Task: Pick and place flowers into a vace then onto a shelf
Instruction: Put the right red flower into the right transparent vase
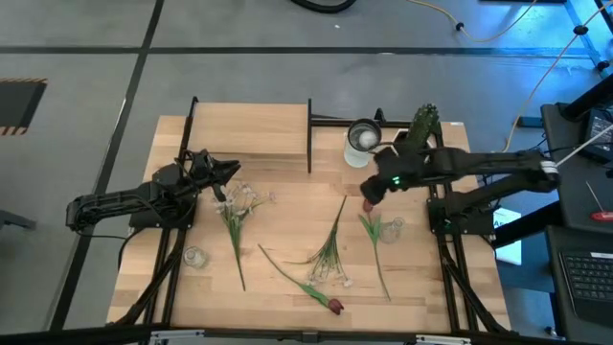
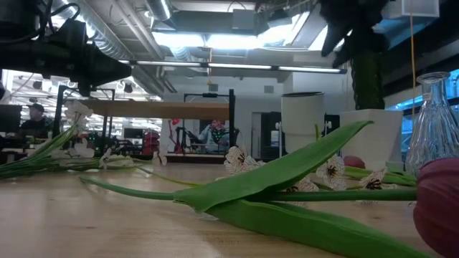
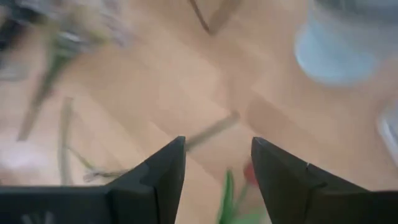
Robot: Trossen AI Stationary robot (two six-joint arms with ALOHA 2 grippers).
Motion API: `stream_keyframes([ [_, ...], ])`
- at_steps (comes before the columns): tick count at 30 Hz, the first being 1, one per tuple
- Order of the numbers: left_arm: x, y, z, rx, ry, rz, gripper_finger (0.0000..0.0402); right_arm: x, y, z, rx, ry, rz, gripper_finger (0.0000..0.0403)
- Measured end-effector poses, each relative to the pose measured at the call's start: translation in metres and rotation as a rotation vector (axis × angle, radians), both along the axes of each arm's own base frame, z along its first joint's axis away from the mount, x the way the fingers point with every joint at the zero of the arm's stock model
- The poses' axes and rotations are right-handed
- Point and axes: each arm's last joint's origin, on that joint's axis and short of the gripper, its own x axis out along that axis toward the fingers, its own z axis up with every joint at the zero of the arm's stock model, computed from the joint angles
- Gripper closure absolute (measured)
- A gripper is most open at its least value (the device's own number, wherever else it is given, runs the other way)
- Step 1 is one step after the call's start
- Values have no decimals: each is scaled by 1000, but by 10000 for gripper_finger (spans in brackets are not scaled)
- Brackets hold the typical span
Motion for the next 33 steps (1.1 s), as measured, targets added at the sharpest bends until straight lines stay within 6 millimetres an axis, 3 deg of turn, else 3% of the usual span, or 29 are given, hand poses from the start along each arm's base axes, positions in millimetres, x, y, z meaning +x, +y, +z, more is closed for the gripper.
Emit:
stream_keyframes([
  [4,0,0,0,-3,-2,0,329,25,9,-12,87,143,-149,218],
  [12,0,0,0,-1,-1,0,329,61,27,-60,137,372,-198,218],
  [18,0,0,0,0,0,0,329,69,31,-86,190,521,-200,218],
  [25,0,0,0,0,0,0,329,73,30,-96,182,554,-188,218],
  [33,0,0,0,0,0,1,329,64,24,-117,179,592,-186,218],
])
